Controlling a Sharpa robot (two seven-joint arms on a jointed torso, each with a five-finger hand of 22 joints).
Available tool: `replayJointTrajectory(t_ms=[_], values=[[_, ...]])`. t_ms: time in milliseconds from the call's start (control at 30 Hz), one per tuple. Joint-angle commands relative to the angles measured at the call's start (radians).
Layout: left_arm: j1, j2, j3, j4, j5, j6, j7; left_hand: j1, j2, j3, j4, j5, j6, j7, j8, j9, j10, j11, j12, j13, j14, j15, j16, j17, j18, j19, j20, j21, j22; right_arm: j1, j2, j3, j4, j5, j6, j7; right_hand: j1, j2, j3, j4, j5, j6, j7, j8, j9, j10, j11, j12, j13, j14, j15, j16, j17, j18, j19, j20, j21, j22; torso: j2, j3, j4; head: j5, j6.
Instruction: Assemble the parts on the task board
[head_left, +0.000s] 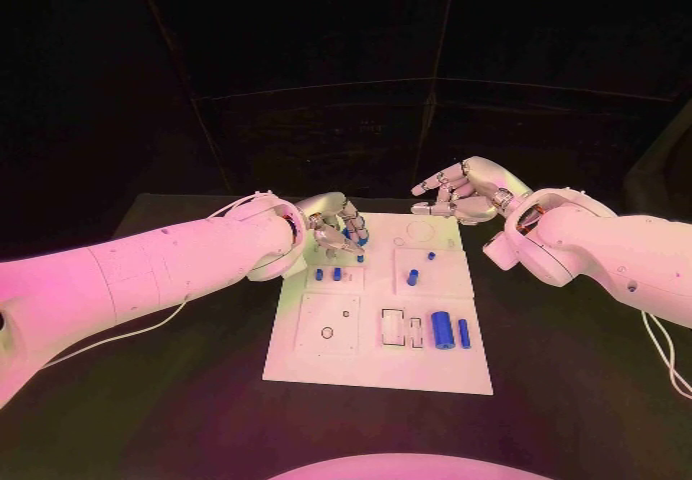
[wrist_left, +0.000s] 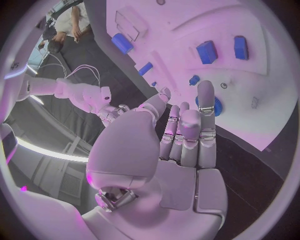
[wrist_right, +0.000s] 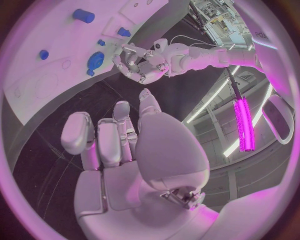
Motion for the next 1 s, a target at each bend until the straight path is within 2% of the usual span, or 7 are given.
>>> replayJointTrajectory(t_ms=[33, 200, 333, 567, 733, 1000], values=[[0.001, 0.024, -0.008, -0.027, -0.178, 0.011, 0.018, -0.003, -0.010, 0.001, -0.008, -0.005, 0.014, -0.001, -0.016, -0.017, -0.005, -0.001, -0.015, -0.027, 0.035, -0.001, 0.063, 0.054, 0.004, 0.039, -0.001, 0.058, 0.052, 0.002, 0.003, 0.001, 0.001, 0.003, -0.001, 0.009, -0.003, 0.010, -0.006, -0.001, 0.000, -0.004, -0.002, 0.005, 0.001, -0.007, 0.003, -0.003, -0.001, 0.019, -0.005, -0.005, 0.001, 0.009, -0.007, -0.001, -0.006, -0.001, 0.001, -0.0003, -0.0005, -0.002, 0.002], [0.000, 0.057, -0.019, -0.062, -0.241, 0.039, -0.003, -0.005, -0.011, 0.003, -0.014, -0.004, 0.044, -0.008, -0.037, -0.040, 0.015, -0.005, -0.030, -0.067, 0.084, -0.006, 0.153, 0.139, -0.021, 0.113, -0.005, 0.204, 0.193, 0.002, 0.006, 0.001, 0.000, 0.003, -0.002, 0.009, -0.003, 0.010, -0.006, -0.001, 0.000, -0.004, -0.002, 0.005, 0.001, -0.007, 0.003, -0.003, -0.001, 0.019, -0.005, -0.005, 0.001, 0.009, -0.007, -0.001, -0.006, -0.001, 0.000, 0.0001, 0.0010, -0.005, 0.001], [-0.001, 0.079, -0.024, -0.088, -0.267, 0.046, -0.013, -0.002, -0.009, 0.009, -0.019, -0.004, 0.058, -0.010, -0.050, -0.053, 0.026, -0.007, -0.039, -0.090, 0.099, -0.008, 0.180, 0.159, -0.029, 0.138, -0.008, 0.254, 0.241, 0.002, 0.008, 0.001, 0.000, 0.003, -0.002, 0.009, -0.003, 0.010, -0.007, -0.001, 0.000, -0.004, -0.002, 0.005, 0.001, -0.007, 0.003, -0.003, -0.001, 0.019, -0.005, -0.004, 0.002, 0.009, -0.007, -0.001, -0.006, -0.001, 0.001, 0.0004, 0.0001, -0.006, 0.003], [-0.003, 0.103, -0.026, -0.122, -0.279, 0.037, -0.016, 0.004, 0.000, 0.026, -0.026, -0.004, 0.075, -0.012, -0.062, -0.066, 0.039, -0.008, -0.051, -0.114, 0.110, -0.010, 0.193, 0.165, -0.035, 0.156, -0.010, 0.292, 0.278, 0.002, 0.011, 0.001, -0.001, 0.003, -0.002, 0.009, -0.003, 0.011, -0.007, -0.001, 0.000, -0.004, -0.002, 0.005, 0.001, -0.007, 0.003, -0.003, -0.001, 0.020, -0.005, -0.004, 0.002, 0.009, -0.007, -0.001, -0.006, -0.001, 0.000, -0.0001, 0.0004, -0.010, 0.003], [-0.003, 0.116, -0.027, -0.133, -0.281, 0.061, -0.020, 0.005, 0.005, 0.041, -0.030, -0.005, 0.093, -0.016, -0.066, -0.072, 0.056, -0.010, -0.057, -0.130, 0.114, -0.012, 0.199, 0.164, -0.039, 0.164, -0.012, 0.312, 0.298, 0.002, 0.013, 0.001, -0.002, 0.003, -0.002, 0.009, -0.003, 0.011, -0.007, -0.001, 0.000, -0.004, -0.002, 0.005, 0.001, -0.007, 0.003, -0.003, -0.001, 0.020, -0.005, -0.004, 0.002, 0.009, -0.007, -0.001, -0.006, -0.001, 0.000, 0.0007, -0.0004, -0.010, 0.002], [-0.006, 0.128, -0.027, -0.151, -0.298, 0.106, -0.042, -0.001, 0.005, 0.065, -0.035, -0.004, 0.113, -0.019, -0.075, -0.082, 0.080, -0.013, -0.071, -0.154, 0.116, -0.014, 0.202, 0.157, -0.042, 0.170, -0.014, 0.330, 0.317, 0.002, 0.015, 0.001, -0.002, 0.003, -0.001, 0.009, -0.003, 0.011, -0.007, -0.001, 0.000, -0.004, -0.002, 0.005, 0.001, -0.007, 0.003, -0.003, -0.001, 0.020, -0.005, -0.004, 0.002, 0.009, -0.007, -0.001, -0.006, -0.001, -0.001, 0.0001, 0.0031, -0.013, 0.002]])
